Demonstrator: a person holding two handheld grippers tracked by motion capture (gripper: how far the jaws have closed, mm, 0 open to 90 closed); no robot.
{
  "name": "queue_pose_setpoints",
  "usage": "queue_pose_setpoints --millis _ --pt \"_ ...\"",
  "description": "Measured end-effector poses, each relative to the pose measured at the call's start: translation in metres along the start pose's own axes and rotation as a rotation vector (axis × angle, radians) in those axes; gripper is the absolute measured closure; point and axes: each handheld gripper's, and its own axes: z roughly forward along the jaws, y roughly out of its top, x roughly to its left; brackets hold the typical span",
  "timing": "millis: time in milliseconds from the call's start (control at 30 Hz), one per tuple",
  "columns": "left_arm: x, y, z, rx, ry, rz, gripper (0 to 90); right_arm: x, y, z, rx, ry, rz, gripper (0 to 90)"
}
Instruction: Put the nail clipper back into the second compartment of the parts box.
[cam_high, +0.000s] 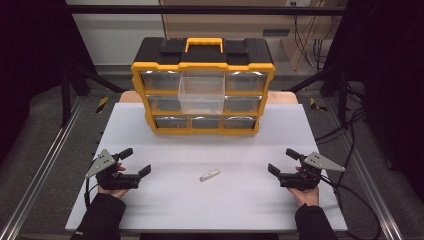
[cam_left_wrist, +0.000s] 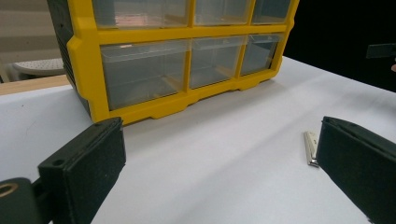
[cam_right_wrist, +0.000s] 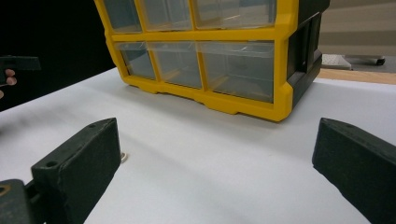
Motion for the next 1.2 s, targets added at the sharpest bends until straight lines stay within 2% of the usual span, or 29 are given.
queue_pose_setpoints --millis 400,700,900,1200 --pt "-0.005 0.004 0.002 0.004 -0.01 0.003 1.6 0.0 0.0 0.0 0.012 0.001 -0.008 1.9" --pt "-0.01 0.009 0.007 0.027 -0.021 0.011 1.6 0.001 -0.001 0.0 0.019 -0.002 -0.019 1.8" --pt "-0.015 0.014 0.01 0.029 -0.021 0.004 1.7 0.001 -0.001 0.0 0.028 0.0 -0.026 1.8" --pt "-0.028 0.02 0.018 0.065 -0.034 0.029 1.8 0.001 -0.002 0.001 0.033 -0.003 -0.03 1.8"
